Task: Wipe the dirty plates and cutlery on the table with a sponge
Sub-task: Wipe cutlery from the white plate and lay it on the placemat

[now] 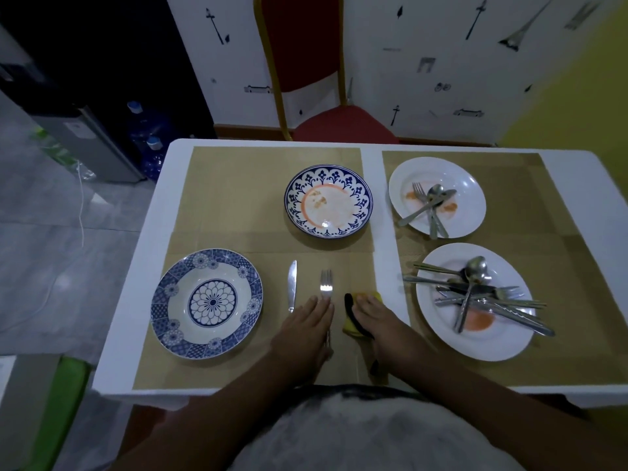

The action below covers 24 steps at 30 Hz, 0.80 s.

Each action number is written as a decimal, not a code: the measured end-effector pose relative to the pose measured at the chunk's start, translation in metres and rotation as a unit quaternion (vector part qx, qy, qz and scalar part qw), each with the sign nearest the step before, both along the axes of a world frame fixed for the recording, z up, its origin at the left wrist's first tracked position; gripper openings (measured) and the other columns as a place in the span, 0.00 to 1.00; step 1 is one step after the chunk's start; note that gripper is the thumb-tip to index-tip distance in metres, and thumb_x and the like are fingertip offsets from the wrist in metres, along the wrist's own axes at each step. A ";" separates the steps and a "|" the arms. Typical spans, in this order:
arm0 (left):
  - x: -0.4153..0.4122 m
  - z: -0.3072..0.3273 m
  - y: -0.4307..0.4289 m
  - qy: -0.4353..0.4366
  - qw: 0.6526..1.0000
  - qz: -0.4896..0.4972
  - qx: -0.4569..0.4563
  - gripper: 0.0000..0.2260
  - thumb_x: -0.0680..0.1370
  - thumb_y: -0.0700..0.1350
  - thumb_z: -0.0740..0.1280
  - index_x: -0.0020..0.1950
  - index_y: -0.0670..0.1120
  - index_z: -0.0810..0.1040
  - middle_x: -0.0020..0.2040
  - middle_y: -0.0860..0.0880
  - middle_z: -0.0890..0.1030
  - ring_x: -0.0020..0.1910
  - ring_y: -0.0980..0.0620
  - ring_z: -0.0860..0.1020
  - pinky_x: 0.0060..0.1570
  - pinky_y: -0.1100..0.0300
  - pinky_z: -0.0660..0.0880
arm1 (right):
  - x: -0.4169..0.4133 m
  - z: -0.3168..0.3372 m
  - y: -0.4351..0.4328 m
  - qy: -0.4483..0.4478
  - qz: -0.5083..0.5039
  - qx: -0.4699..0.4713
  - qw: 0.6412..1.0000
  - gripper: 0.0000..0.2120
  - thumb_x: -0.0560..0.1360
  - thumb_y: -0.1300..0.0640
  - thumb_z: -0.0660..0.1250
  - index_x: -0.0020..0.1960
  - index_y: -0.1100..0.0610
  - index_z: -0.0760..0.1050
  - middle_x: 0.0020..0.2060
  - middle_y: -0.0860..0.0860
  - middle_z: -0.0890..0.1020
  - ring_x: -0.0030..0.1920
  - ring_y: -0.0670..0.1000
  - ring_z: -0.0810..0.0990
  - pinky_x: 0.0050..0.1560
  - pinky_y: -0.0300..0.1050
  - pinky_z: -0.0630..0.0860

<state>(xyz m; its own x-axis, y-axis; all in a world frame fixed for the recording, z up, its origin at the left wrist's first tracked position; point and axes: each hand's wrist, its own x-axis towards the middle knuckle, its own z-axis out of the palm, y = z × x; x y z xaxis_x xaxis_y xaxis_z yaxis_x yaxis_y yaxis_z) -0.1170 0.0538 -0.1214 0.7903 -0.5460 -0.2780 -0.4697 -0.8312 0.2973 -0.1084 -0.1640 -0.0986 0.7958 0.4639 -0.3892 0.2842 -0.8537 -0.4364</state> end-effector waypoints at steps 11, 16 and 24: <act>0.018 0.046 -0.030 -0.055 0.997 -0.004 -0.048 0.35 0.80 0.55 0.64 0.81 0.41 0.56 0.81 0.43 0.55 0.81 0.42 0.52 0.77 0.50 0.50 | 0.004 0.029 -0.021 -0.064 -0.092 0.108 0.988 0.33 0.74 0.70 0.57 0.75 0.53 0.54 0.75 0.49 0.57 0.75 0.46 0.49 0.75 0.44 0.50; 0.025 0.060 -0.072 -0.066 0.995 -0.016 -0.075 0.32 0.82 0.56 0.61 0.81 0.42 0.56 0.81 0.45 0.55 0.81 0.44 0.51 0.79 0.47 0.50 | -0.004 0.050 -0.056 -0.102 -0.166 0.166 0.967 0.35 0.74 0.71 0.57 0.74 0.45 0.55 0.74 0.42 0.58 0.74 0.42 0.52 0.72 0.34 0.49; 0.013 0.064 -0.163 -0.034 0.989 -0.024 -0.141 0.31 0.80 0.53 0.64 0.81 0.46 0.59 0.80 0.47 0.61 0.80 0.44 0.56 0.78 0.49 0.52 | -0.016 0.060 -0.138 -0.085 -0.206 0.203 0.953 0.35 0.73 0.71 0.58 0.74 0.45 0.58 0.73 0.42 0.62 0.73 0.41 0.56 0.74 0.45 0.56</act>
<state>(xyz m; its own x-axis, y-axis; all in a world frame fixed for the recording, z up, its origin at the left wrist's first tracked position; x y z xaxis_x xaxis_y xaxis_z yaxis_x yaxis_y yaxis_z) -0.1036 -0.1092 -0.0569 0.7735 -0.6313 -0.0566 -0.5330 -0.6962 0.4809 -0.1248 -0.3025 -0.0383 0.9788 0.1824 -0.0930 0.0568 -0.6784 -0.7325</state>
